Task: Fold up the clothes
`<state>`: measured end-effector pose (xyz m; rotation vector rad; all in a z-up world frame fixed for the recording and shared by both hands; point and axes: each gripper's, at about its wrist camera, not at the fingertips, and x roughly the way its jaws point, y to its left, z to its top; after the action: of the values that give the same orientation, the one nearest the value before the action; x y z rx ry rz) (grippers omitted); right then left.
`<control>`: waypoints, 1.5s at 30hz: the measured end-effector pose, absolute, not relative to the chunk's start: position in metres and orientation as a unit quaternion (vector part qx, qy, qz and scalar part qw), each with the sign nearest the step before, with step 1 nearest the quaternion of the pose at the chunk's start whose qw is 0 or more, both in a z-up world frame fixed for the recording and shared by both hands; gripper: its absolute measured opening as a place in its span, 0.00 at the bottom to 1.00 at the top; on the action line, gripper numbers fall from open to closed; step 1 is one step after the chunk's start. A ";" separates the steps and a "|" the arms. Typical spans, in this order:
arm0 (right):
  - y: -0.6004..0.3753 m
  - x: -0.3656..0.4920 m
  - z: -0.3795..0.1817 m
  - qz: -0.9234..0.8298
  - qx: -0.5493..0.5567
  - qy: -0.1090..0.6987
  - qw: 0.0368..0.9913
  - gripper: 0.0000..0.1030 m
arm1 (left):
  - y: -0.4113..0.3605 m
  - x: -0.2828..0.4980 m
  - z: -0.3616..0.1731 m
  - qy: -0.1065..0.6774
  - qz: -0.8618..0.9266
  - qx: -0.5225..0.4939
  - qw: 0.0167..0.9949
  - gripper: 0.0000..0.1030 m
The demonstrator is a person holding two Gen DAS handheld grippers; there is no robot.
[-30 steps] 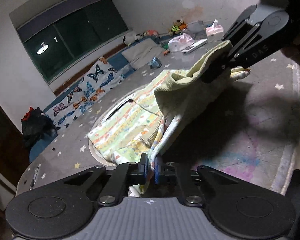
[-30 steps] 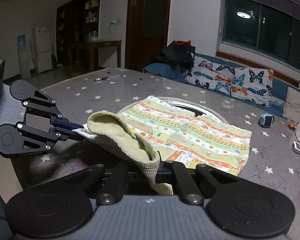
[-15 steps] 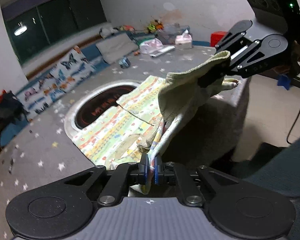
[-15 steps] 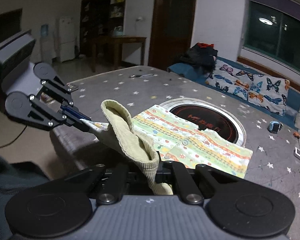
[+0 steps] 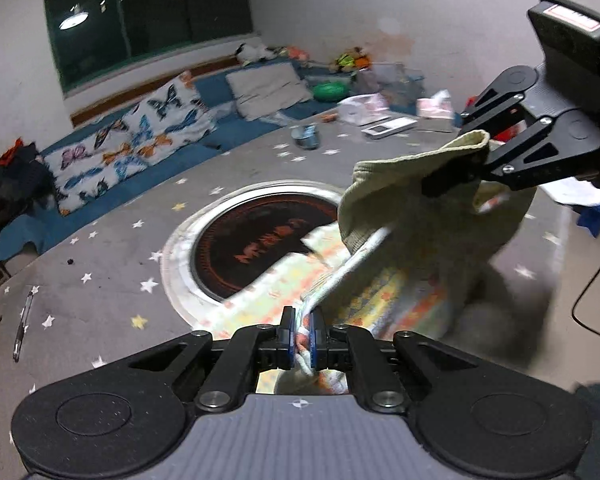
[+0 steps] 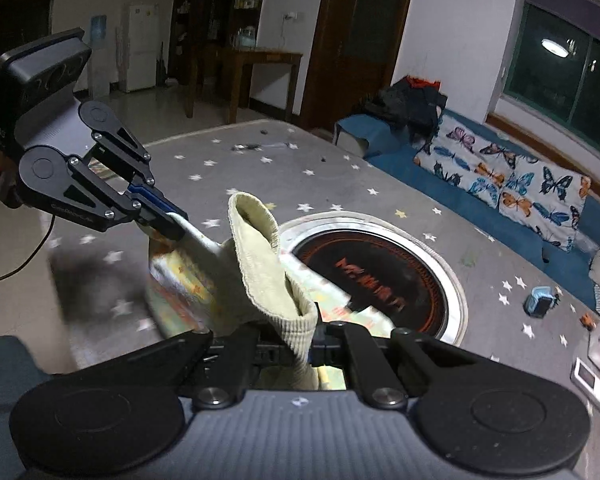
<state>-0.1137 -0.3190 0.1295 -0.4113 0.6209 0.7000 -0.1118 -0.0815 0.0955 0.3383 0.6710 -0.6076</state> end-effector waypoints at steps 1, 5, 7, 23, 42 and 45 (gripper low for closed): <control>-0.317 -0.100 0.128 0.335 -0.199 0.302 0.870 0.04 | -0.081 -0.102 0.090 0.330 -0.287 0.157 0.886 0.07; -0.308 -0.038 0.103 0.322 -0.193 0.328 0.867 0.04 | -0.077 -0.064 0.066 0.360 -0.264 0.135 0.885 0.07; -0.306 -0.014 0.086 0.313 -0.178 0.340 0.869 0.05 | -0.075 -0.045 0.054 0.375 -0.252 0.124 0.883 0.07; -0.383 -0.026 0.023 0.160 -0.041 0.358 0.919 0.21 | -0.055 -0.002 0.030 0.389 -0.128 0.113 0.905 0.23; -0.398 -0.032 0.018 0.091 -0.009 0.310 0.946 0.04 | -0.099 -0.032 0.041 0.385 -0.205 0.060 0.898 0.23; -0.396 -0.026 0.014 0.081 -0.015 0.326 0.942 0.04 | -0.098 -0.026 0.031 0.397 -0.196 0.062 0.894 0.23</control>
<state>-0.0256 -0.3961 0.0144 -0.0302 0.6650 0.1660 -0.0262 -0.0981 0.0309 0.1290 0.8243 -0.4068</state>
